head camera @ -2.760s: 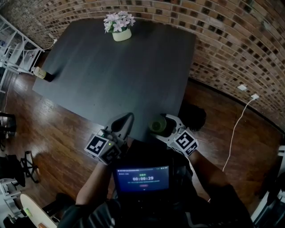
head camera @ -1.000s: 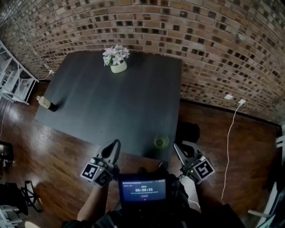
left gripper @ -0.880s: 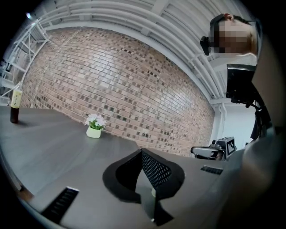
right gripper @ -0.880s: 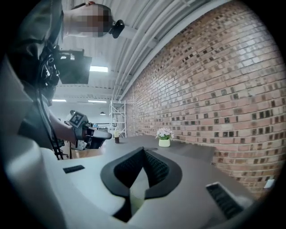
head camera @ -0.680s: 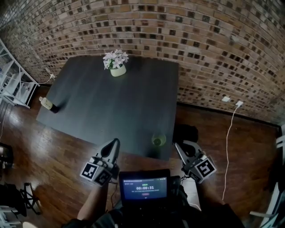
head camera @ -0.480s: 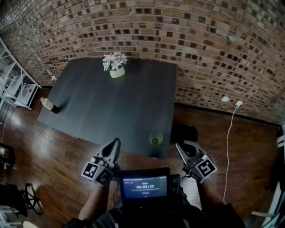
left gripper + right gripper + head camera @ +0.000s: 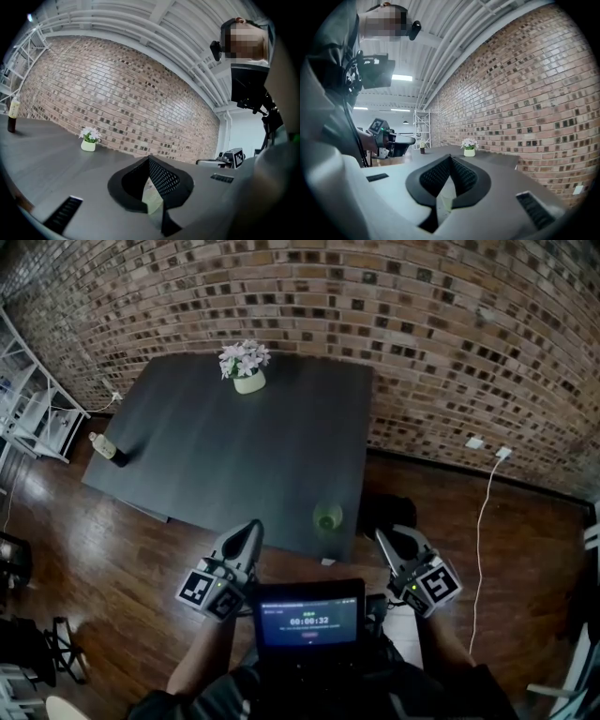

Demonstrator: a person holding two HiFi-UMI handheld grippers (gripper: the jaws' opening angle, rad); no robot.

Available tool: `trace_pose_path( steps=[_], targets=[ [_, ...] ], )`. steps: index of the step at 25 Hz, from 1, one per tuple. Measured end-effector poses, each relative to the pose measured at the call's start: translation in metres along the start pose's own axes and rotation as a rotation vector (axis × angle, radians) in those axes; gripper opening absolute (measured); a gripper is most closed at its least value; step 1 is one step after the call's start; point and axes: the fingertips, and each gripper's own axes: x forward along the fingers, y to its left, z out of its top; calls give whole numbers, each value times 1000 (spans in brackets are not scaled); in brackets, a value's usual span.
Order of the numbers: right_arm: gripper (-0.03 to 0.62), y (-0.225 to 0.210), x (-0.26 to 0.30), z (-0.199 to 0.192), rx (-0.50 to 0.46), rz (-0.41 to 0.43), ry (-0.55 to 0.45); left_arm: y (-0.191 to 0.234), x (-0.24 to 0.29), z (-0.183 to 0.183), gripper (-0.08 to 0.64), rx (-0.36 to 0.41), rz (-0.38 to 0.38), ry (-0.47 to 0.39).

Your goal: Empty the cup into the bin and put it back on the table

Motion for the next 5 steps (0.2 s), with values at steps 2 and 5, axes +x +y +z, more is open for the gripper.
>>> trace_pose_path(
  steps=[2, 5],
  targets=[
    [2, 4, 1, 1, -4, 9, -4, -2, -4, -2, -9, 2, 3, 9],
    [2, 11, 3, 2, -5, 19, -7, -3, -11, -8, -9, 11, 13, 31]
  ],
)
